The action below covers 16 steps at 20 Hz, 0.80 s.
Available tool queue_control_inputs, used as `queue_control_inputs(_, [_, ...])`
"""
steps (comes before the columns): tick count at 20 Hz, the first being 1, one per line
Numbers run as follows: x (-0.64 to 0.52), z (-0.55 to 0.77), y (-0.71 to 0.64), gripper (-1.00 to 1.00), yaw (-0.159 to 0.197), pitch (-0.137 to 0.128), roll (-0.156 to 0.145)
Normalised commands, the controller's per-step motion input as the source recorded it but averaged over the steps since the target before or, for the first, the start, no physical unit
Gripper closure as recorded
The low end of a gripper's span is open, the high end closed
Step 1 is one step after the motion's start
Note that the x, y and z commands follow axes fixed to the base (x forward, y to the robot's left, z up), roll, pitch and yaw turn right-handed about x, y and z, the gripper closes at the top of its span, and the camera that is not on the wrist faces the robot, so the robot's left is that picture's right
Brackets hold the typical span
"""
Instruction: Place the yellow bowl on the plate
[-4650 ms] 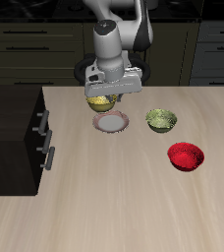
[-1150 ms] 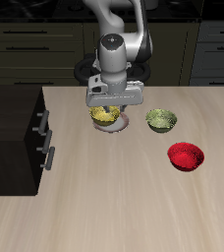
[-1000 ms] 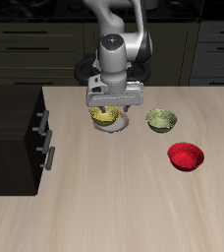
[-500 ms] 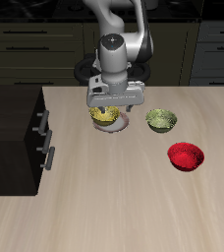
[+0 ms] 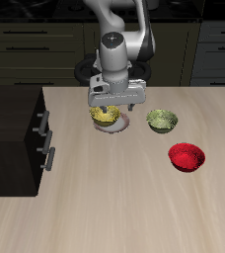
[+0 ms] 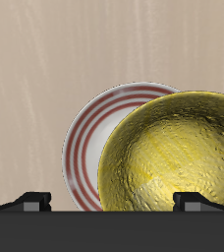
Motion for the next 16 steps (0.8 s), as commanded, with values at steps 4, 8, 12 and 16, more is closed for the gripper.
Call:
queue_control_inputs(4, [-0.05,0.05,0.0,-1.0,-0.033,-0.01,0.017])
queue_control_inputs(8, [-0.08,0.0,0.01,-1.0,-0.008,-0.007,0.005])
queue_control_inputs(12, [-0.07,-0.01,0.0,-1.0,-0.012,-0.004,-0.006])
queue_control_inputs(16, [-0.09,0.05,0.0,-1.0,-0.003,-0.011,0.001])
